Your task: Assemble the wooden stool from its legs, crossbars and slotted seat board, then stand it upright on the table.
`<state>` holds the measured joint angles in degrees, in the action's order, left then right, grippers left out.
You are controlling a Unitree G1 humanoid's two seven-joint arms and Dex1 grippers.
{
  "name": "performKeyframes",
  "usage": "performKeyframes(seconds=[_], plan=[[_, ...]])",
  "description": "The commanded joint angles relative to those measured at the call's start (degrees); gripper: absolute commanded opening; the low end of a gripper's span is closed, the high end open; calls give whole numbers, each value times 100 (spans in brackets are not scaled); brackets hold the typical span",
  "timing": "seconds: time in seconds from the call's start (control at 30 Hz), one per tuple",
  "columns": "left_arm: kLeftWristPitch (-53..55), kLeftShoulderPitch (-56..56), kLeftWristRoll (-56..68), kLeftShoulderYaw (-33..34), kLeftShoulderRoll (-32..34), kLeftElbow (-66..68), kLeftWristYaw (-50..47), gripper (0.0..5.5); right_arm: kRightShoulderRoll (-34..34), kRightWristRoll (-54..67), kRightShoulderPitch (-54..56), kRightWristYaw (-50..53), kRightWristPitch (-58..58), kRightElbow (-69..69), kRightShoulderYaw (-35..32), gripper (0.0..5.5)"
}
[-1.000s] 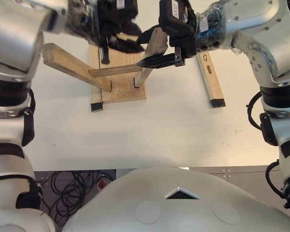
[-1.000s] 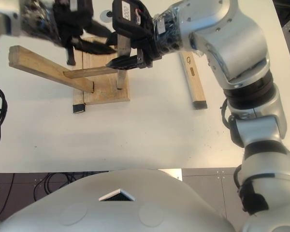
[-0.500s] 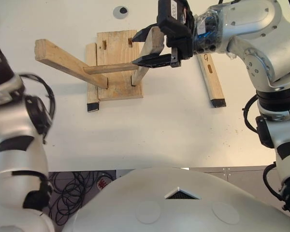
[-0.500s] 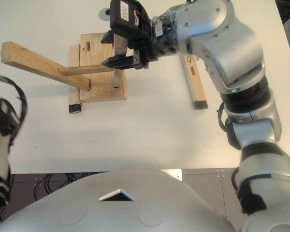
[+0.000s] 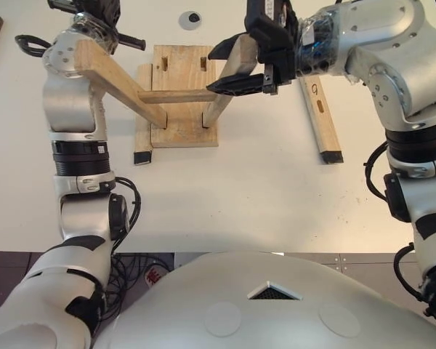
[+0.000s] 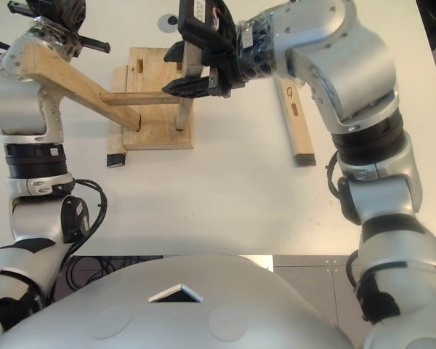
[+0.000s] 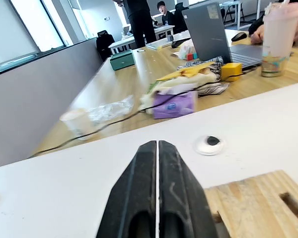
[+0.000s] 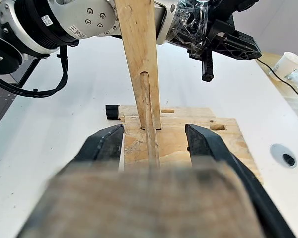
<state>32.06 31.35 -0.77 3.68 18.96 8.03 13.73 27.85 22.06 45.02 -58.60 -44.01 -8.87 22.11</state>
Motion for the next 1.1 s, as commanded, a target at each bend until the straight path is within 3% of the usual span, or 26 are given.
performKeyframes(seconds=[0.03, 0.1, 0.17, 0.43, 0.53, 0.77, 0.93, 1.1], plan=[[-73, 117, -155, -1467, -1291, 73, 102, 0, -882, -15, -229, 154, -407, 137, 915, 305], [-72, 70, -195, -1493, -1343, 99, 133, 0, -996, 14, -294, 215, -467, 118, 955, 341], [-93, 68, -231, -1498, -1386, 163, 167, 0, -1071, 20, -387, 281, -510, 118, 986, 341], [-320, 263, -344, -1555, -1684, 673, 243, 0, -1197, 32, -571, 421, -522, 252, 1016, 461], [-423, 314, -330, -1365, -1548, 824, 257, 0, -1205, 425, -631, 519, -588, 189, 405, 469], [-395, 230, -79, -736, -1178, 813, 338, 0, -1246, 1871, -705, 618, -636, 267, -1754, 469], [-295, 222, 244, -380, -1041, 667, 457, 0, -1104, 2889, -998, 587, -915, 305, -2776, 469], [-423, 473, 447, -218, -1054, 635, 387, 0, -834, 2511, -1503, 639, -605, 348, -2506, 469]])
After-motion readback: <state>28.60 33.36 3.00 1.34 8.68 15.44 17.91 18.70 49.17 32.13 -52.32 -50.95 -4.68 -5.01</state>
